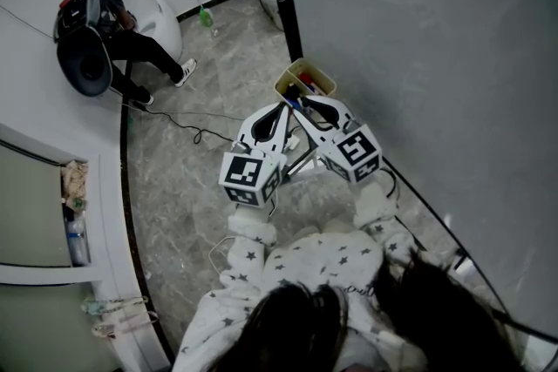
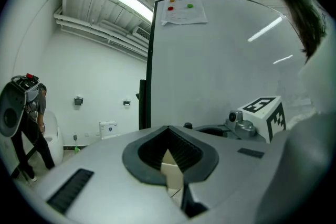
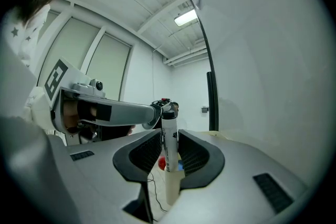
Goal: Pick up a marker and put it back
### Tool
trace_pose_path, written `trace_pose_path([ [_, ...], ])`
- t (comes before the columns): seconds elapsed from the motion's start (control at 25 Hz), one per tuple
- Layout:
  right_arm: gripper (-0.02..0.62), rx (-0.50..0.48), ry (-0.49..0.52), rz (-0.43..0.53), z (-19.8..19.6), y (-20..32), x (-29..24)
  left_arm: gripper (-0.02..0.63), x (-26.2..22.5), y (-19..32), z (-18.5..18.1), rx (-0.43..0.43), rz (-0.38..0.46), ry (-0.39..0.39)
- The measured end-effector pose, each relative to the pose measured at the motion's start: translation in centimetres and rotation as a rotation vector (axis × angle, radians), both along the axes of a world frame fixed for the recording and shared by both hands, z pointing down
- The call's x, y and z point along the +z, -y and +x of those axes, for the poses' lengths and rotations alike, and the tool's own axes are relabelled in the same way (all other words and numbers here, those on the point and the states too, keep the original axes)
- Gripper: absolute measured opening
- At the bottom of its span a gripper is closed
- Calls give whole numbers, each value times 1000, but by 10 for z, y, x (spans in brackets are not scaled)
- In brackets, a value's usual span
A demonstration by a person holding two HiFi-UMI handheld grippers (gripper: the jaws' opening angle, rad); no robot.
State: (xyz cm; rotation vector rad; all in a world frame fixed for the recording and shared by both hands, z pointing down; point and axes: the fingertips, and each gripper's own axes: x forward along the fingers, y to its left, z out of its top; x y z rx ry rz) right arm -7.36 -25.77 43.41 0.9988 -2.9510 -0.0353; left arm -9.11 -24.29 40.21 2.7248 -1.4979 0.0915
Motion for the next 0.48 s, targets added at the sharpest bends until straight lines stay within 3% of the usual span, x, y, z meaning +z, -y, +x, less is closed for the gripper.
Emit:
trace_pose_path([
  [0.16,84,9,15,8,3,1,-4,2,-2,-1,0,-2,2,2],
  [0.28,164,14,42,4,5,-2,-12,2,-7,-5,-3,-5,3,0],
  [0.48,163,33,65,23,16,-11,-33,2,-15,-10,-4,0,7,4],
])
